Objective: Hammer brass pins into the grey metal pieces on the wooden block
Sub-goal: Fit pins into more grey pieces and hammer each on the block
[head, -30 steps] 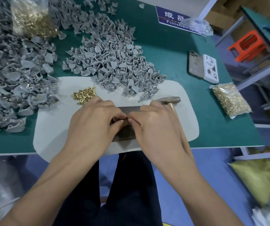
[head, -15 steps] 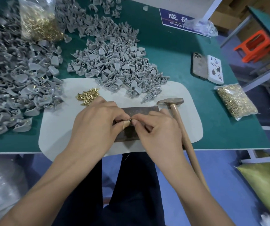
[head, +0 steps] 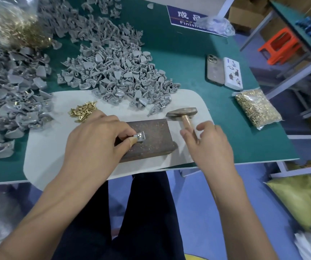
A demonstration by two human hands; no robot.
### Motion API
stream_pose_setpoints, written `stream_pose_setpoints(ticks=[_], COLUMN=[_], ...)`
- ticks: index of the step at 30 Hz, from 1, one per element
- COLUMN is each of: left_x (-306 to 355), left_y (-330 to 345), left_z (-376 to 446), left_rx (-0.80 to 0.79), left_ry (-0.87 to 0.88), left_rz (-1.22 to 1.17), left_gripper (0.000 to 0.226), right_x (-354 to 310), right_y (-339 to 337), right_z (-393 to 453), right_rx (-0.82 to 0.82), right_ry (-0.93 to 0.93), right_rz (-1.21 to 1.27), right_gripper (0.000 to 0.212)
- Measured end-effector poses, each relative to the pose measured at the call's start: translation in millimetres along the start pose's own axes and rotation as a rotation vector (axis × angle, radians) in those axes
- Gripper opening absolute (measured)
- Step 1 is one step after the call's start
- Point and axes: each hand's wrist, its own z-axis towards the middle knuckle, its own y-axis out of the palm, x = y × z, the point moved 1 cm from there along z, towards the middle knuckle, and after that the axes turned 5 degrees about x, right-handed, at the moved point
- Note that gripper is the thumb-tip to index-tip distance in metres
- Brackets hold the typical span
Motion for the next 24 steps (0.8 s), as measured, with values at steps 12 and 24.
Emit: stream_pose_setpoints(ticks=[12, 24], left_x=[-1.3, -1.3], left_y=[2.1, -0.1], left_z=[-2.8, 1.9], left_rx=[0.015, 0.005], left_ry=[-0.001, 0.049], left_rz=[-0.015, -0.009], left_gripper=[0.004, 0.004], right_x=[-8.5, -19.4], right_y=[-39.6, -39.7], right_z=[-20.7, -54.1], right_rx=[-0.016, 0.008], right_ry=[-0.322, -0.473], right_rz=[0.536, 0.571], right_gripper=[0.024, 0.033])
